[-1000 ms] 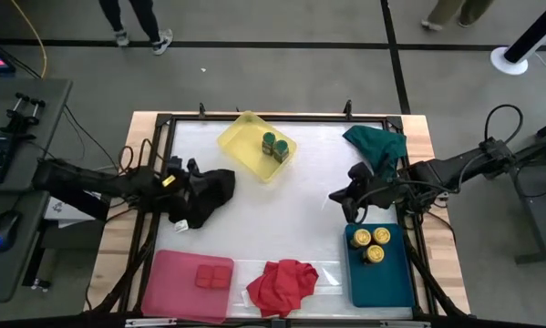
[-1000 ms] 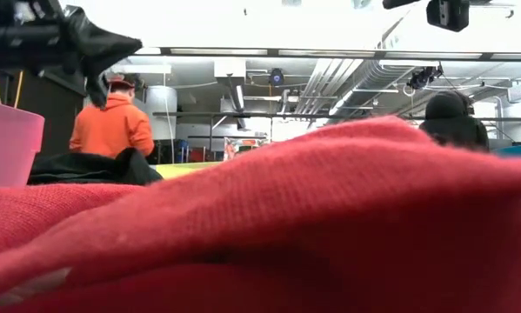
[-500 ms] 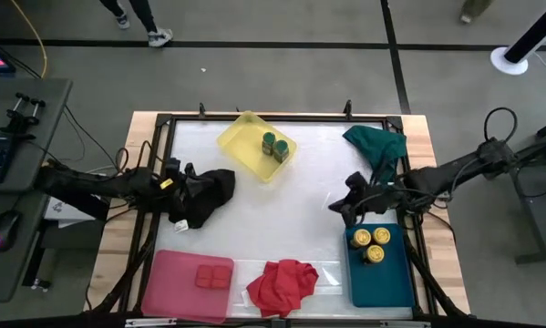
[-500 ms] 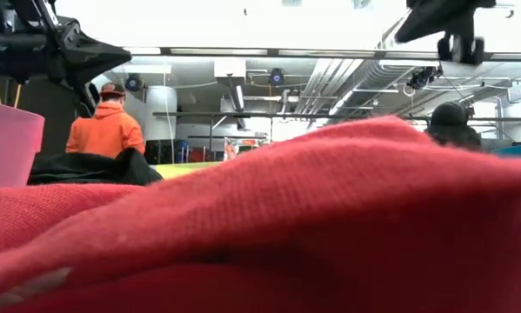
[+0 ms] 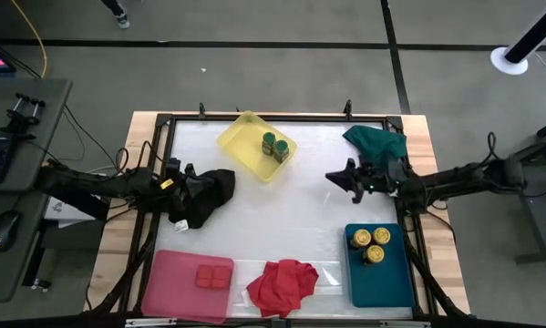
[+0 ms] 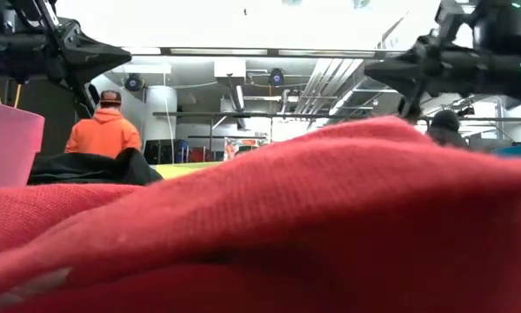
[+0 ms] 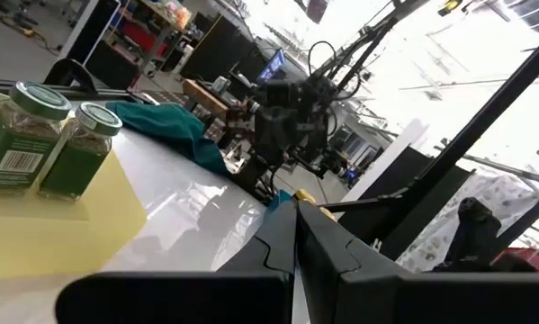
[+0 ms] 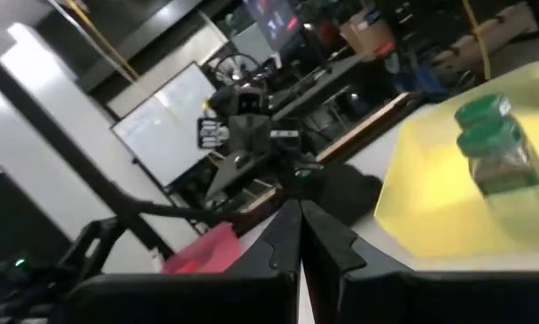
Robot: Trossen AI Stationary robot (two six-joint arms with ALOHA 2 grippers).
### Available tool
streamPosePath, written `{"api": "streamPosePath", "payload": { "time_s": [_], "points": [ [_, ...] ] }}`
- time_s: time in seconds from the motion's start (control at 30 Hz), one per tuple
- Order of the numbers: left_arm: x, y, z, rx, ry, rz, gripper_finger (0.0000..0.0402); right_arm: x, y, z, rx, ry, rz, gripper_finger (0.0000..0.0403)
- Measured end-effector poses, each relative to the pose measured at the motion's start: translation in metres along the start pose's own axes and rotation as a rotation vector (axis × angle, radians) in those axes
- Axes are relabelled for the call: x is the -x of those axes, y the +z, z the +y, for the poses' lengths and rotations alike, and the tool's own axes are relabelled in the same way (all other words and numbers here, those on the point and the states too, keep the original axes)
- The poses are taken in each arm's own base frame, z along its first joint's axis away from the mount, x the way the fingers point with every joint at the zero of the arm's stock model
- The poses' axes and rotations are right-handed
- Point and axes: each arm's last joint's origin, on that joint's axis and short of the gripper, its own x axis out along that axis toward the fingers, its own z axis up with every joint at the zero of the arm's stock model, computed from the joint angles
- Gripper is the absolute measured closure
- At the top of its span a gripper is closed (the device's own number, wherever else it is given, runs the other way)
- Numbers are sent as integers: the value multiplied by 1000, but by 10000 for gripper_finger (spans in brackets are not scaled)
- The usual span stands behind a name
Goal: Sort spices by type
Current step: Return to Home Position
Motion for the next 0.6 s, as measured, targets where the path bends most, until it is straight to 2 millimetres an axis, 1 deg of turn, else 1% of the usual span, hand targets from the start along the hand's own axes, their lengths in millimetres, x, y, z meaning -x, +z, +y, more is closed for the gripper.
{"api": "streamPosePath", "payload": {
  "time_s": [0.1, 0.27, 0.33, 0.6],
  "points": [
    [0, 0, 0, 0, 0, 0, 401, 14, -11, -3, -2, 40, -19, 403],
    [0, 0, 0, 0, 2, 3, 401, 15, -22, -5, 39, 0, 86, 403],
    [0, -1, 0, -1, 5, 6, 401, 15, -26, -9, 59, -41, 129, 403],
    [0, -1, 1, -3, 11, 14, 401, 21, -46, -23, 3, -197, 333, 402]
  ]
}}
